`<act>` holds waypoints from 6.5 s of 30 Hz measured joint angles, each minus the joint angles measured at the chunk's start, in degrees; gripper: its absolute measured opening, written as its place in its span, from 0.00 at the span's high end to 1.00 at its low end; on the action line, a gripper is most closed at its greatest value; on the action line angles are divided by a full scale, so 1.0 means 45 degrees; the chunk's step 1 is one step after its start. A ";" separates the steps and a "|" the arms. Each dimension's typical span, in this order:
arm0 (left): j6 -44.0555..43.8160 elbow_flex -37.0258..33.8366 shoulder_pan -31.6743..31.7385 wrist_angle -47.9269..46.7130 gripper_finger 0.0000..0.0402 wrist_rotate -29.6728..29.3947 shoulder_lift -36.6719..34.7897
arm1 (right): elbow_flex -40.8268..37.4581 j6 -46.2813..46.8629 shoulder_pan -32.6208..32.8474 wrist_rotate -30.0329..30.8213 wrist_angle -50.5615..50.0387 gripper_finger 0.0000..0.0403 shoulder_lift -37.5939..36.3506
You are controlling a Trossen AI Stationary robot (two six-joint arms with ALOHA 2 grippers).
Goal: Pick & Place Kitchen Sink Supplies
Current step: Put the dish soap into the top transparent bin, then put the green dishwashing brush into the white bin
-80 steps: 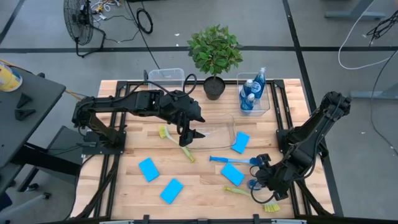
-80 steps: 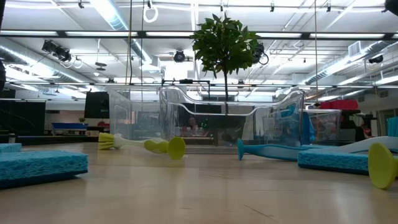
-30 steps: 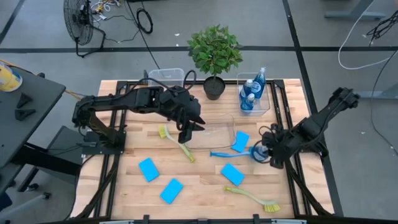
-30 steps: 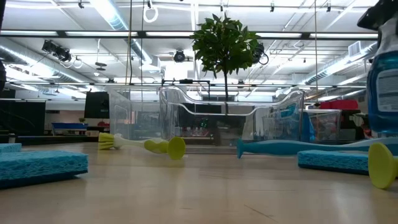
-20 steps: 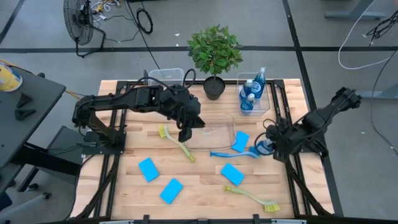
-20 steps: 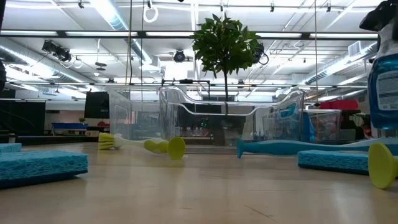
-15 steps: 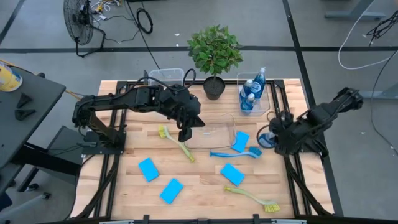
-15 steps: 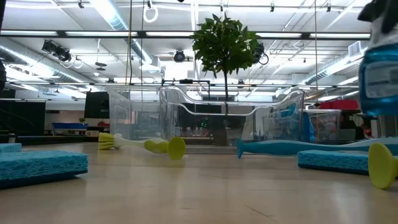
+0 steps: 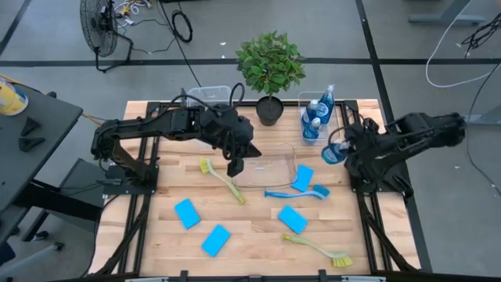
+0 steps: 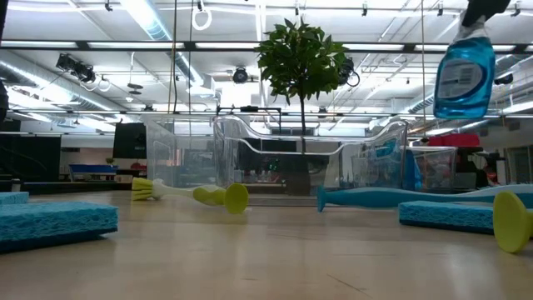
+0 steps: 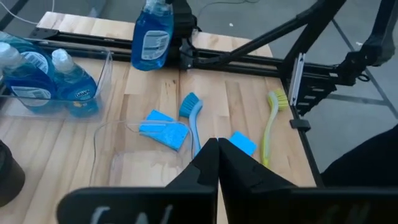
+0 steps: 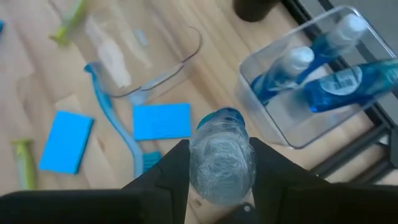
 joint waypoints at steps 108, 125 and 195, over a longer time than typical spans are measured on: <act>0.0546 0.0000 0.0138 0.0078 0.96 -0.0177 0.0000 | -0.6214 -0.3880 -1.2049 -0.2239 0.8120 0.55 0.1358; 0.0543 0.0000 0.0142 0.0082 0.97 -0.0243 -0.0004 | -0.6237 -0.4104 -1.2044 -0.1961 0.8162 0.39 0.0993; -0.0347 -0.1355 -0.0892 0.2381 0.99 -0.1724 0.0010 | -0.6212 -0.6241 -0.5192 -0.5277 1.3540 1.00 -0.3406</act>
